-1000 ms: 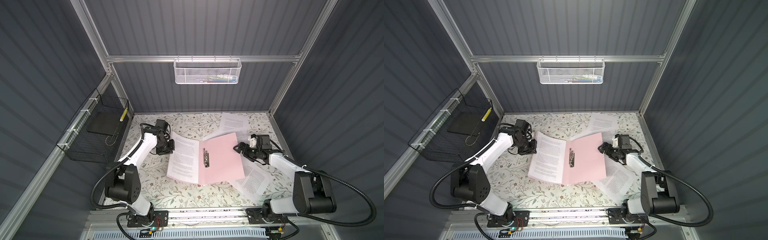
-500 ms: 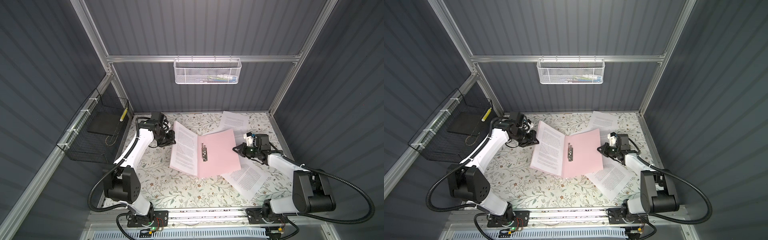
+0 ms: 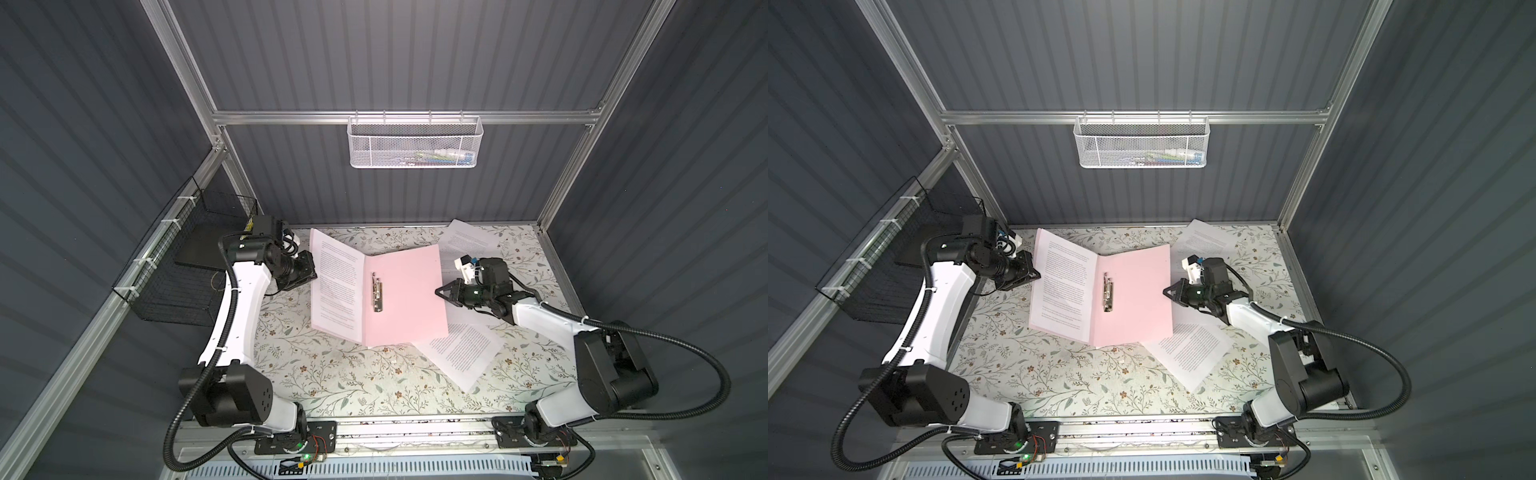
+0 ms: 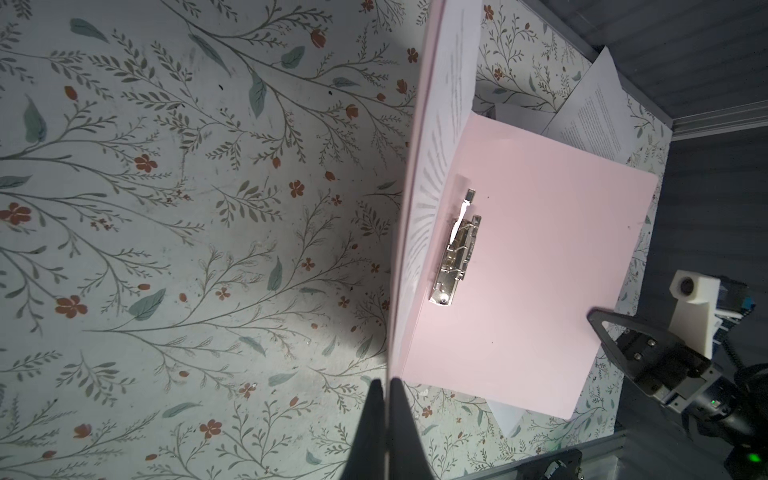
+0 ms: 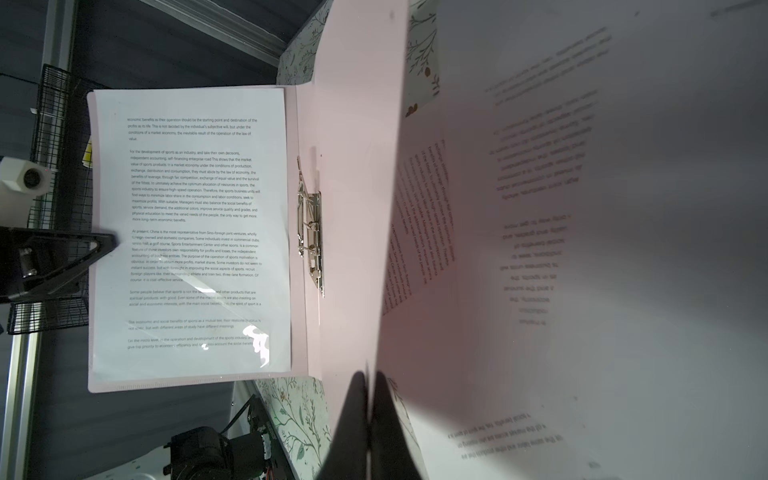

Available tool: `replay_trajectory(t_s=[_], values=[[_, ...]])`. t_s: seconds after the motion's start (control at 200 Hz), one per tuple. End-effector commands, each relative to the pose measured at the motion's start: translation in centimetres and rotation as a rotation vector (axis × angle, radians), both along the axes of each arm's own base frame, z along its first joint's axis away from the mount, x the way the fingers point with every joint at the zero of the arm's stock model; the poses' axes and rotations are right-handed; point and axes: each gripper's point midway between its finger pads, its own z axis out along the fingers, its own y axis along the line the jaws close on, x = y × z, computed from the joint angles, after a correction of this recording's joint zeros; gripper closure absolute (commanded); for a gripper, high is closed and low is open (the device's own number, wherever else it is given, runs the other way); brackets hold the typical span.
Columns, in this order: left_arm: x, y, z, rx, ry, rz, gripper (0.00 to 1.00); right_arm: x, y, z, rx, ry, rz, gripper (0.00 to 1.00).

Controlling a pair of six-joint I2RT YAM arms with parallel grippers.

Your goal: Put the files into the folder

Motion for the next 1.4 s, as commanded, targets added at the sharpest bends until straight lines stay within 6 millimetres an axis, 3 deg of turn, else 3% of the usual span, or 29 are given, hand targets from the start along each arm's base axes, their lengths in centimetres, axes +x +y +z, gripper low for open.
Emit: replay_trajectory(t_s=[0.0, 0.05, 0.11, 0.215, 0.315, 0.385, 0.465, 0.615, 0.785, 0.986, 1.126, 1.146, 1.396], values=[[-0.2, 0.6, 2.5, 0.009, -0.082, 0.011, 1.00, 0.8, 2.1, 1.5, 0.048, -0.028, 0.031, 1.00], [-0.1, -1.4, 3.3, -0.109, -0.108, -0.048, 1.00, 1.0, 2.3, 2.0, 0.076, -0.043, 0.024, 1.00], [0.2, -2.2, 3.3, -0.164, -0.102, -0.059, 1.00, 1.1, 2.0, 2.6, 0.077, -0.060, 0.006, 1.00], [0.3, -0.4, 4.0, -0.056, -0.111, -0.010, 1.00, 0.9, 2.3, 3.3, 0.065, -0.056, 0.029, 1.00], [0.6, -1.3, 6.2, -0.112, -0.170, -0.026, 1.00, 0.7, 2.6, 3.9, 0.074, -0.065, 0.041, 1.00], [0.6, -0.9, 7.4, -0.095, -0.208, 0.002, 1.00, 0.8, 2.9, 4.2, 0.080, -0.070, 0.043, 1.00], [0.2, 1.5, 7.7, 0.029, -0.229, 0.086, 1.00, 0.8, 3.8, 3.9, 0.085, -0.059, 0.061, 1.00], [-1.4, 5.6, 4.9, 0.235, -0.111, 0.208, 1.00, 0.9, 6.9, 2.7, 0.083, -0.031, 0.120, 1.00], [-2.1, 7.4, 1.3, 0.320, -0.026, 0.244, 1.00, 1.3, 10.2, 0.3, 0.073, -0.007, 0.152, 1.00], [-1.7, 8.5, -1.9, 0.348, 0.032, 0.259, 1.00, 1.6, 12.4, -2.7, 0.075, 0.018, 0.148, 1.00], [-1.4, 8.0, -3.2, 0.324, 0.040, 0.233, 1.00, 1.5, 11.1, -4.3, 0.049, 0.040, 0.115, 1.00], [-2.0, 7.9, -4.5, 0.324, 0.076, 0.223, 1.00, 1.5, 10.7, -4.5, 0.047, 0.042, 0.109, 1.00], [-2.4, 4.0, -9.1, 0.143, 0.142, 0.150, 1.00, 0.6, 3.3, -5.9, 0.016, 0.076, 0.014, 1.00]])
